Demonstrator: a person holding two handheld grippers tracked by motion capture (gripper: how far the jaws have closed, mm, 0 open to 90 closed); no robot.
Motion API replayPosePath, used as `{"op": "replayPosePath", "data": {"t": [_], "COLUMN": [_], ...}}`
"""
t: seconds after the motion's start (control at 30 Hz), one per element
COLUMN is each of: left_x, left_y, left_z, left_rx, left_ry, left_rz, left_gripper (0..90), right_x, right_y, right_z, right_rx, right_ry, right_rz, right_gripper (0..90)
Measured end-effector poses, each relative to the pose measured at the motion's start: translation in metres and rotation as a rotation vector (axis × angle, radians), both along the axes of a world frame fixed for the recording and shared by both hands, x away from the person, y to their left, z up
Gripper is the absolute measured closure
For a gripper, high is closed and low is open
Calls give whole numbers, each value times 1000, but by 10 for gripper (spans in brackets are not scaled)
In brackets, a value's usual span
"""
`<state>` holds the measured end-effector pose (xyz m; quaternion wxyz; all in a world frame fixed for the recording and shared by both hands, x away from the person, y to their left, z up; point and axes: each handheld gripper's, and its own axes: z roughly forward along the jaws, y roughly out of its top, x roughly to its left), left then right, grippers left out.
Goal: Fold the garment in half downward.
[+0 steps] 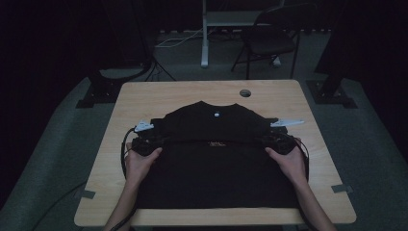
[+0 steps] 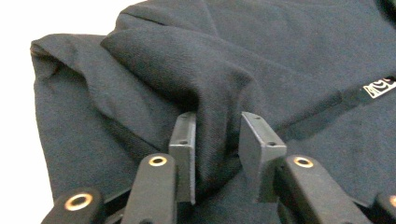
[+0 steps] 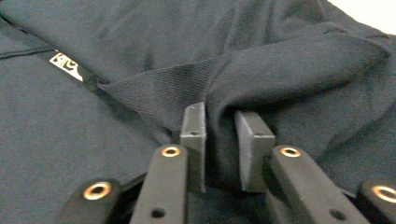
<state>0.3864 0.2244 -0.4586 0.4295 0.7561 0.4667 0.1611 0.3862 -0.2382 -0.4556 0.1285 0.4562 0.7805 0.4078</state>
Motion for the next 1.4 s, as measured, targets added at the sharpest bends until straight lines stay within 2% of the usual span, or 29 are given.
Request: {"op": "replayPosePath", "data": {"t": [0.13,0.23,0.3,0.37,0.53,0.67,0.83,0.87,1.1,1.17,1.4], "left_x": [-1,-2,-2,-3,-3,-3,-3,-3,-3,-3,-3], "left_y": [-1,-3,-3,-5,-5,-5,-6,-6,-7,-7,-7], "left_z": [0,0,0,0,0,0,-1,-1,-1,-1,-1], "left_rx": [-4,-10,-8,-5,-26,-33,-33,-34,-34,-35,-37], "left_ry": [-2,-3,-4,-8,2,6,5,5,6,6,7], "left_rz": [-9,-20,-22,-32,-39,-40,-39,-39,-42,-43,-44], "left_gripper": [634,574,556,519,468,437,421,420,403,397,388], "right_x": [-2,-5,-5,-9,-15,-19,-18,-16,0,9,27], "right_y": [1,3,4,5,2,-9,-20,-25,-33,-36,-41], "right_z": [0,1,1,2,5,11,15,17,22,24,24], "right_rx": [8,12,11,19,17,39,65,91,139,174,218], "right_ry": [0,-1,-2,-6,-24,-52,-61,-63,-62,-53,-32], "right_rz": [13,28,28,26,26,12,-14,-26,-62,-85,-123], "right_gripper": [623,515,498,428,413,407,407,407,417,424,434]}}
